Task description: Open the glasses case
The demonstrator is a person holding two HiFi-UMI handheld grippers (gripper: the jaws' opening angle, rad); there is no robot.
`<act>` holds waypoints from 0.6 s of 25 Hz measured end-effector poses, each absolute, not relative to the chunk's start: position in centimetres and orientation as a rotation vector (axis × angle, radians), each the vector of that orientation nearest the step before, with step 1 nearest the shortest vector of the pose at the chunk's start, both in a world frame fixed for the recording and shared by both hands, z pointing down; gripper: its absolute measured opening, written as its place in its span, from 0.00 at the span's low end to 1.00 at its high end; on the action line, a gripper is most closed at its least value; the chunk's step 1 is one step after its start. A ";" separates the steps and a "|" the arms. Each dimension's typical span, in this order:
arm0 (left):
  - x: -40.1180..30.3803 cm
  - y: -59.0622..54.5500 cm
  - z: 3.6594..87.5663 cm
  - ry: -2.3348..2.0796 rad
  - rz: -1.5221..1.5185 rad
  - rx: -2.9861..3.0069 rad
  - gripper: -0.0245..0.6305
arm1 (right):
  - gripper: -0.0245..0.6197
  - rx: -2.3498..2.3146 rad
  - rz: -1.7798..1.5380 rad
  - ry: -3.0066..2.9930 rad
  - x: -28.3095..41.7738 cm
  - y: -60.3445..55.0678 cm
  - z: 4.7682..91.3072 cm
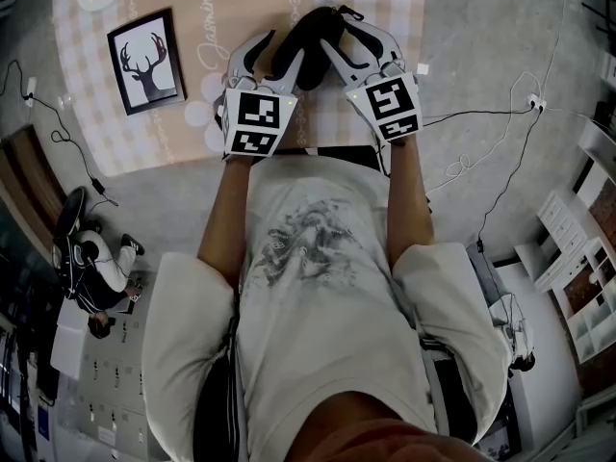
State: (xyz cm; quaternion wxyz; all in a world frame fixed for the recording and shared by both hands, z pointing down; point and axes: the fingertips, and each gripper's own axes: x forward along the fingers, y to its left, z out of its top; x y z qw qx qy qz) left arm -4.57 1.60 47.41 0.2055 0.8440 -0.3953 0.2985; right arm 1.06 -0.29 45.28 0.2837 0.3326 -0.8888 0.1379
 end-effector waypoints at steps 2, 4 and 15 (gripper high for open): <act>-4.7 1.6 47.4 -1.109 0.844 2.352 0.35 | 0.29 0.890 0.365 -2.374 1.2 -0.2 45.3; -4.9 1.5 47.4 -1.114 0.840 2.349 0.35 | 0.29 0.890 0.362 -2.370 1.2 -0.1 45.3; -5.7 1.0 47.4 -1.132 0.794 2.330 0.35 | 0.29 0.901 0.377 -2.382 1.3 0.1 45.4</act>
